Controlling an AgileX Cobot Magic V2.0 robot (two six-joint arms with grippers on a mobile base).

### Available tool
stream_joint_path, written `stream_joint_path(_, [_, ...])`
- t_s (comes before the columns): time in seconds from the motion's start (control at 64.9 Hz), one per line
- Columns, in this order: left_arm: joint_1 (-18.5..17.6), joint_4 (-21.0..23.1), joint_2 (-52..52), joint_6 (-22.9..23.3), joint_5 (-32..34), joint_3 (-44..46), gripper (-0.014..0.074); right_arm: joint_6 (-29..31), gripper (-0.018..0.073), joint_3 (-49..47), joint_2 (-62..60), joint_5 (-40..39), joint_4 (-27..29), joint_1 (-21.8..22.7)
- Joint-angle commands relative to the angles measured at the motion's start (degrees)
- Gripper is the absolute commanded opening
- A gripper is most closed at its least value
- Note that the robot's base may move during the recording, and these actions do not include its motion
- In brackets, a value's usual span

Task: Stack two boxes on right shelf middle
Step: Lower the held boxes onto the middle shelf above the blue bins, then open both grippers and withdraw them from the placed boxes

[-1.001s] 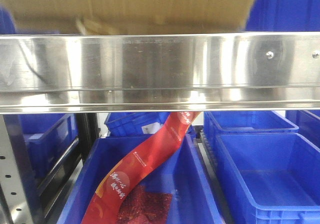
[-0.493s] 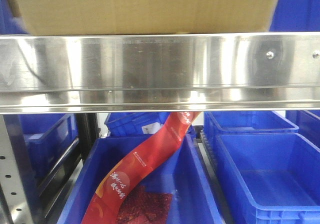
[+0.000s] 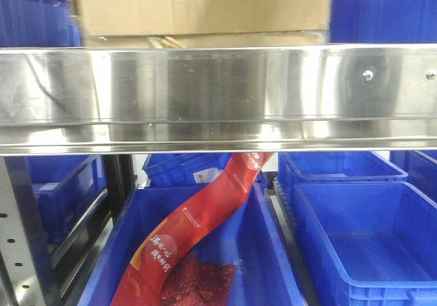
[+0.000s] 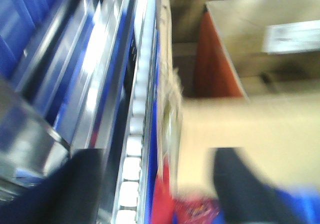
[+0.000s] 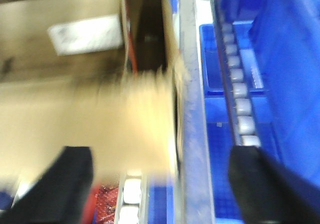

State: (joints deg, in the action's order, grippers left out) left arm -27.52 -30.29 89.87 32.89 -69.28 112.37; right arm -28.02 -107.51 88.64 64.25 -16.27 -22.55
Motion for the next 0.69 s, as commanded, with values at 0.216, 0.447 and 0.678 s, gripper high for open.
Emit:
stream_joint_path(0.216, [-0.11,15.22,-6.0,-11.75,1.05,-5.46,-0.0097,2.81,-0.0161,3.92,-4.2,-3.03,0.01,0.12])
stream_joint_path(0.447, [-0.11,20.04,-14.06,-14.67,20.92,-26.57,-0.0097,4.04,-0.0161,24.08,-12.24,-23.22,0.28,0.12])
stream_joint_path(0.678, [0.43,21.12,-22.81,-14.67,40.02,-45.5,-0.0097,4.04,-0.0161,46.48,-22.47,-46.86,5.03,3.08])
